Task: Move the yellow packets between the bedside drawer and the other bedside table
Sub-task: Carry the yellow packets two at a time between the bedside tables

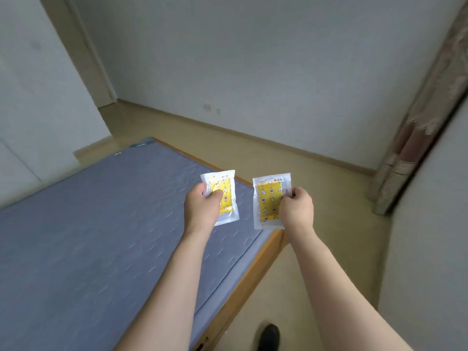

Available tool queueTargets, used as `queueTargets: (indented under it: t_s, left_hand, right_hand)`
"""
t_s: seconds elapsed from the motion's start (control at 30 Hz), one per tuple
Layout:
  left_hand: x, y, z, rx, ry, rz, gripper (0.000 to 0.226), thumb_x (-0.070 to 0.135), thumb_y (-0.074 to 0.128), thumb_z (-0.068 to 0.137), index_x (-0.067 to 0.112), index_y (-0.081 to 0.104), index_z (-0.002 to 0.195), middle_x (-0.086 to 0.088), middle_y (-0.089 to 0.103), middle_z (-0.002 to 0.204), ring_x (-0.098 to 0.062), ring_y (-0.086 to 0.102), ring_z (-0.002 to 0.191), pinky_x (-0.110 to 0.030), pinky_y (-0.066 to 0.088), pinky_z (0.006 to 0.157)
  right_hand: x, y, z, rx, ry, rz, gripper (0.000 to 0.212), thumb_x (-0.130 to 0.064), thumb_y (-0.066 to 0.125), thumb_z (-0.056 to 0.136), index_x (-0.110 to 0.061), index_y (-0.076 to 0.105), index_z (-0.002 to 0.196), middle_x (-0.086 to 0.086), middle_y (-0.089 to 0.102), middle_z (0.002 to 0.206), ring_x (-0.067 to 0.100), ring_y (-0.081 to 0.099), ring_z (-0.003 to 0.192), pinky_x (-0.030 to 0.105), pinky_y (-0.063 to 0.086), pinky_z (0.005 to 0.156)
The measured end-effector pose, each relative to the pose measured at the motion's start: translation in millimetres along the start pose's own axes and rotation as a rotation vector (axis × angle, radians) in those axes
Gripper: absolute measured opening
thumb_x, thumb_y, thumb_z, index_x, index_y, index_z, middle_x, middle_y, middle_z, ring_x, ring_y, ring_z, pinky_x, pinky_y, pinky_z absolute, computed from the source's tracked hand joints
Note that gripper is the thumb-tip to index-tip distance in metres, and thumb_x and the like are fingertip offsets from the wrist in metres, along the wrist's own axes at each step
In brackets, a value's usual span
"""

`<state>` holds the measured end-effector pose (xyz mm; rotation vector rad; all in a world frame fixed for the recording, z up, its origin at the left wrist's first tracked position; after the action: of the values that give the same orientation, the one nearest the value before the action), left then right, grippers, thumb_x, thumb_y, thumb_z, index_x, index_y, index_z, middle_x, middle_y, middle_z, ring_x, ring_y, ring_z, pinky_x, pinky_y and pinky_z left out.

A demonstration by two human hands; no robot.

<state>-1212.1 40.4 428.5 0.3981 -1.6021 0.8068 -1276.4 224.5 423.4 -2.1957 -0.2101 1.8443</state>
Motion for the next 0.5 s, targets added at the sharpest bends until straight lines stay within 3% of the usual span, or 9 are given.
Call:
queueTargets:
  t_s: [0.1,0.33,0.4,0.5]
  left_hand:
    - [15.6,75.5,54.0,-0.025,0.02,-0.012,0.017,0.016,0.061,0.082,0.0,0.059,0.088,-0.011,0.068,0.082,-0.02,0.056,0.065,-0.029,0.044,0.061]
    - [84.4,239.3,180.7,-0.069,0.077,-0.059,0.008,0.014,0.06,0.084,0.006,0.063,0.084,0.002,0.064,0.072,-0.018,0.055,0.062,-0.027,0.044,0.058]
    - [109.4,293.8,207.8,-0.111,0.094,-0.058,0.01,0.014,0.06,0.084,0.005,0.061,0.085,0.001,0.062,0.071,-0.017,0.054,0.061,-0.027,0.043,0.057]
    - [140.0,380.5,238.2,-0.207,0.113,-0.053,0.011,0.016,0.06,0.084,0.006,0.062,0.086,-0.005,0.067,0.077,-0.019,0.057,0.063,-0.029,0.047,0.061]
  right_hand:
    - [-4.3,-20.5,91.4,0.084,-0.005,0.004,0.024,-0.003,0.036,0.091,-0.016,0.046,0.073,-0.004,0.048,0.067,0.016,0.041,0.058,0.026,0.029,0.049]
    - [-37.6,-57.2,288.1,0.177,-0.024,-0.042,0.025,-0.004,0.035,0.088,0.001,0.057,0.098,0.006,0.056,0.077,0.018,0.042,0.063,0.027,0.032,0.054]
    - [-44.4,-76.4,335.9,0.21,-0.023,-0.044,0.027,-0.005,0.035,0.088,0.0,0.058,0.099,0.011,0.062,0.082,0.017,0.045,0.065,0.028,0.035,0.055]
    - [-46.3,-111.4,405.1,0.273,-0.001,-0.036,0.024,-0.006,0.036,0.088,-0.003,0.059,0.095,0.005,0.062,0.081,0.018,0.047,0.066,0.028,0.037,0.056]
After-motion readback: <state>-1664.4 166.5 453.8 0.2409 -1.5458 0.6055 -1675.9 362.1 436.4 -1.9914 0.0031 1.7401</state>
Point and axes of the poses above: each hand's wrist, its own z-axis towards the middle knuckle, its own y-axis out of the palm, x = y × z, the point moved 1 cm from there along z, towards the middle knuckle
